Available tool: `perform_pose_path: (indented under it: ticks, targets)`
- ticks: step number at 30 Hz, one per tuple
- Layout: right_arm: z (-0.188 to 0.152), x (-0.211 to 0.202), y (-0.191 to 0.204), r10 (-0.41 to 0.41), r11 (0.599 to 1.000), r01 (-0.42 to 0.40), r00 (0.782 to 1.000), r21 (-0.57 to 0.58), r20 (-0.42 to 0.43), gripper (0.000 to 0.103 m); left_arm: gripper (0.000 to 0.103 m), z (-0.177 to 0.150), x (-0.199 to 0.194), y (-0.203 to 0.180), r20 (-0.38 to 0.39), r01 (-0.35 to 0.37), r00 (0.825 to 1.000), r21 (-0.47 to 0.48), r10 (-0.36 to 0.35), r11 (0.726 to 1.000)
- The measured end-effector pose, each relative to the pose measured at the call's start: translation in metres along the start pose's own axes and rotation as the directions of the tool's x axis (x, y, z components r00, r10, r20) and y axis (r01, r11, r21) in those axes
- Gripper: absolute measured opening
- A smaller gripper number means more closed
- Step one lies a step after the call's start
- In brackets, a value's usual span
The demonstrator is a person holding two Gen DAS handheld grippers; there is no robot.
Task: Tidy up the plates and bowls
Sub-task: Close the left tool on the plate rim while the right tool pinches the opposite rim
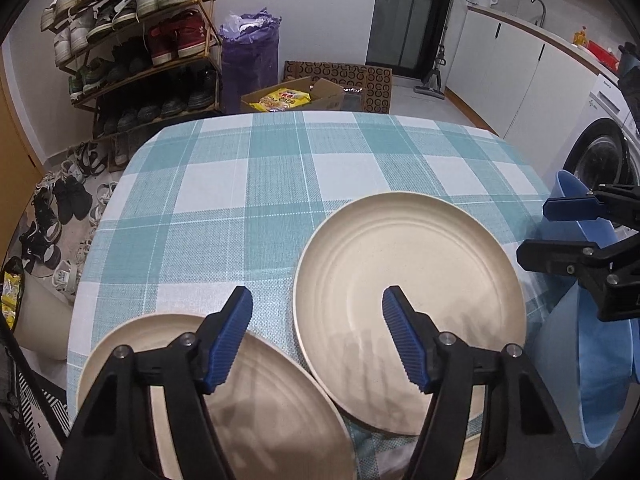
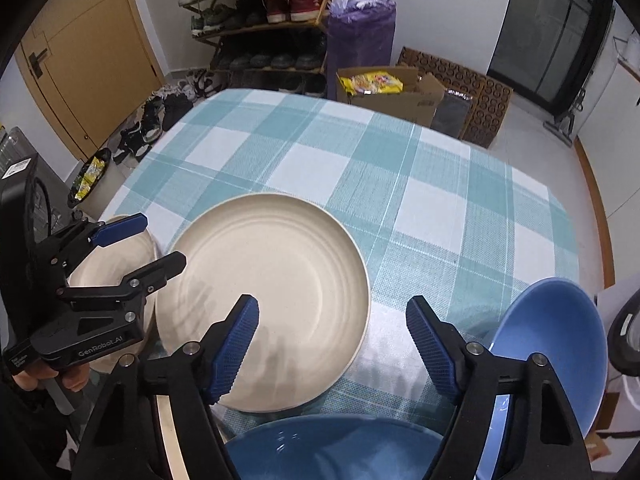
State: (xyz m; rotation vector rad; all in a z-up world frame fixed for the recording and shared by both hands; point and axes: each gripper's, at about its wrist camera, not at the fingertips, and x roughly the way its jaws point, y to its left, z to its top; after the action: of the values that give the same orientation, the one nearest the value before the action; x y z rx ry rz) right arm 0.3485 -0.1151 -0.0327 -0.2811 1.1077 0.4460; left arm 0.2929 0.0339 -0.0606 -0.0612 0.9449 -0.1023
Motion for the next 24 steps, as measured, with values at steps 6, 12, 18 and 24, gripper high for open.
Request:
perform_pose_path:
  ticks: [6, 12, 18, 24]
  targets:
    - [0.003, 0.019, -0.003, 0.002, 1.000, -0.002, 0.998, 0.003, -0.064, 0.076, 0.065, 0.000, 0.011, 0.001, -0.031, 0.005, 1.000, -0.005, -0.005, 1.000]
    - [0.006, 0.035, -0.002, -0.004, 1.000, 0.003, 0.994, -0.005, -0.112, 0.074, 0.060, -0.001, 0.022, 0.001, -0.062, 0.009, 0.998, -0.010, -0.010, 1.000]
    - [0.007, 0.049, -0.004, -0.004, 1.000, 0.005, 0.988, 0.002, -0.154, 0.071, 0.053, -0.002, 0.031, -0.002, -0.096, 0.022, 0.995, -0.010, -0.022, 1.000]
    - [0.008, 0.062, -0.008, -0.003, 1.000, 0.007, 0.980, 0.020, -0.197, 0.068, 0.052, -0.002, 0.036, -0.004, -0.105, 0.028, 0.994, 0.004, -0.027, 1.000]
